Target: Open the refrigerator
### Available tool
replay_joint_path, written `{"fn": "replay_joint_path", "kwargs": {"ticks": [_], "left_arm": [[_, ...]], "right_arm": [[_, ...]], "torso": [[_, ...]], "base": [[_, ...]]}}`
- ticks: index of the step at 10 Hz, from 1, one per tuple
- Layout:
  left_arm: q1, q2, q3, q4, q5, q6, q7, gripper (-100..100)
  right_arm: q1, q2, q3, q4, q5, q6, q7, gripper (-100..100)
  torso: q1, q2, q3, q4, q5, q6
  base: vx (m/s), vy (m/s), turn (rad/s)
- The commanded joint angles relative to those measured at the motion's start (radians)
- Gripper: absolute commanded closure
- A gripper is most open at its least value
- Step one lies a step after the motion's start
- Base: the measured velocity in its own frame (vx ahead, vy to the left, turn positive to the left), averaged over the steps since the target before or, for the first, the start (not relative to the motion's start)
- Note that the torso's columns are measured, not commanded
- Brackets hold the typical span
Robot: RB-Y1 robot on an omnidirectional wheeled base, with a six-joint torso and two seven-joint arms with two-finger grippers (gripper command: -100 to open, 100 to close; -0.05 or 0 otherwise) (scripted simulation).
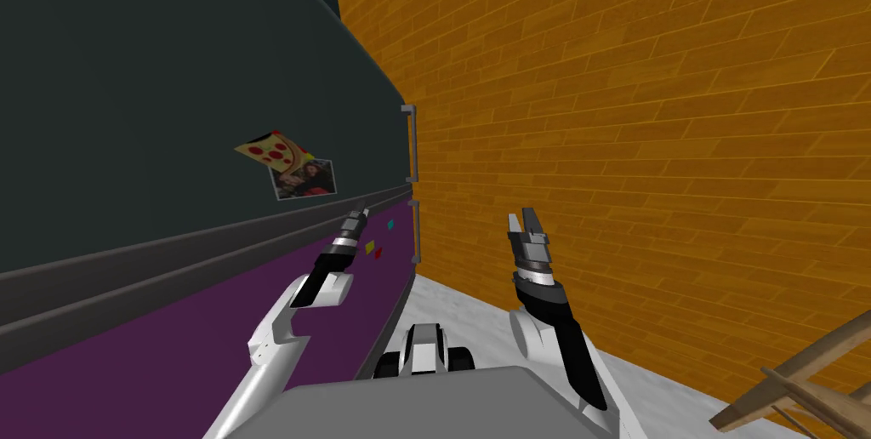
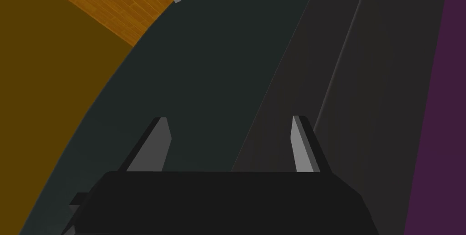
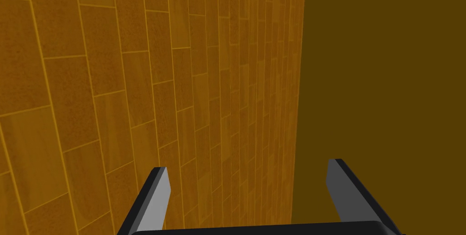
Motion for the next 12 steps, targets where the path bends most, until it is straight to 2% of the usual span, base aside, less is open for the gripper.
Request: {"fn": "replay_joint_path", "kwargs": {"ticks": [1,2,4,5,6,7,8,9,10,11,12], "left_arm": [[-0.023,0.008,0.019,0.019,-0.004,0.041,0.005,-100],[-0.054,0.008,0.023,0.043,-0.018,0.072,0.013,-100],[-0.054,0.008,0.023,0.043,-0.018,0.081,0.013,-100],[-0.086,0.008,0.028,0.066,-0.031,0.121,0.022,-100],[-0.086,0.008,0.028,0.066,-0.031,0.121,0.022,-100],[-0.117,0.007,0.032,0.09,-0.045,0.151,0.03,-100],[-0.117,0.007,0.032,0.09,-0.045,0.16,0.03,-100],[-0.148,0.005,0.036,0.114,-0.058,0.187,0.038,-100],[-0.148,0.005,0.036,0.114,-0.058,0.2,0.038,-100],[-0.179,0.002,0.041,0.137,-0.071,0.224,0.046,-100],[-0.179,0.002,0.041,0.137,-0.071,0.239,0.046,-100]], "right_arm": [[0.0,0.0,0.0,0.0,0.0,0.0,0.0,0],[0.0,0.0,0.0,0.0,0.0,0.0,0.0,0],[0.0,0.0,0.0,0.0,0.0,0.0,0.0,0],[0.0,0.0,0.0,0.0,0.0,0.0,0.0,0],[0.0,0.0,0.0,0.0,0.0,0.0,0.0,0],[0.0,0.0,0.0,0.0,0.0,0.0,0.0,0],[0.0,0.0,0.0,0.0,0.0,0.0,0.0,0],[0.0,0.0,0.0,0.0,0.0,0.0,0.0,0],[0.0,0.0,0.0,0.0,0.0,0.0,0.0,0],[0.0,0.0,0.0,0.0,0.0,0.0,0.0,0],[0.0,0.0,0.0,0.0,0.0,0.0,0.0,0]], "torso": [[0.002,0.005,0.004,0.0,0.001,-0.004],[0.005,0.012,0.008,0.002,0.003,-0.007],[0.007,0.011,0.008,0.002,0.003,-0.008],[0.007,0.012,0.008,0.002,0.003,-0.008],[0.008,0.012,0.008,0.001,0.004,-0.008],[0.009,0.01,0.007,0.001,0.004,-0.009],[0.009,0.008,0.006,0.001,0.004,-0.01],[0.011,0.009,0.006,0.001,0.005,-0.011],[0.012,0.009,0.007,0.001,0.005,-0.011],[0.014,0.007,0.004,0.002,0.004,-0.012],[0.015,0.004,0.003,0.002,0.004,-0.013]], "base": [[0.019,0.015,-0.017],[0.016,0.003,-0.07],[0.032,-0.002,-0.038],[0.02,0.013,-0.094],[0.006,0.008,-0.062],[0.048,-0.002,-0.109],[0.045,0.023,-0.058],[0.021,0.008,-0.089],[0.016,-0.005,-0.059],[0.051,0.002,-0.086],[0.053,0.013,-0.06]]}}
